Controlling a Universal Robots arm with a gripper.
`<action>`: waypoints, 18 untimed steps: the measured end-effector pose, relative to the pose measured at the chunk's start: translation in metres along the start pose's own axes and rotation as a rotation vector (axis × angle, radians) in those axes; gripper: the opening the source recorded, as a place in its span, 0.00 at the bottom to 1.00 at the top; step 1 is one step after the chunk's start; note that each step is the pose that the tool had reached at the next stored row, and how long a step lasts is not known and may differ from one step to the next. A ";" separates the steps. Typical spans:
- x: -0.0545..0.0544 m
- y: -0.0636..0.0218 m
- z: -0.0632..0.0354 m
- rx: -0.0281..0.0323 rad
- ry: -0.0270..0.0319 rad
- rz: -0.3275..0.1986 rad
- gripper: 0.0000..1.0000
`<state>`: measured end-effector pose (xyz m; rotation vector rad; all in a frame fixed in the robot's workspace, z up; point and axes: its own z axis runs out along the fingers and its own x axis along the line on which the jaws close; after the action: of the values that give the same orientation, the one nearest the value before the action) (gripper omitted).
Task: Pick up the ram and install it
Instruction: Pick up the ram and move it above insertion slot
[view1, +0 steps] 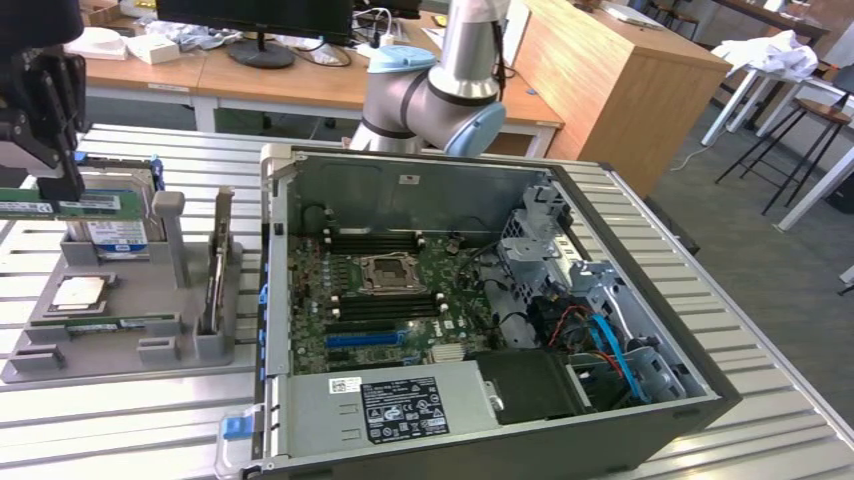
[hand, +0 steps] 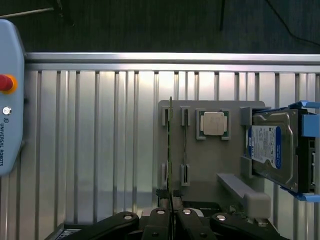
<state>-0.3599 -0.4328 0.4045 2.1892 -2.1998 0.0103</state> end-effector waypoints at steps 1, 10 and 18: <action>0.000 -0.0016 0.0000 0.0001 -0.0001 0.000 0.11; 0.000 -0.0198 -0.0004 0.0000 -0.0001 0.000 0.11; 0.000 -0.0384 -0.0008 0.0001 -0.0001 0.000 0.11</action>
<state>-0.3216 -0.4329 0.4044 2.1894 -2.1997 0.0102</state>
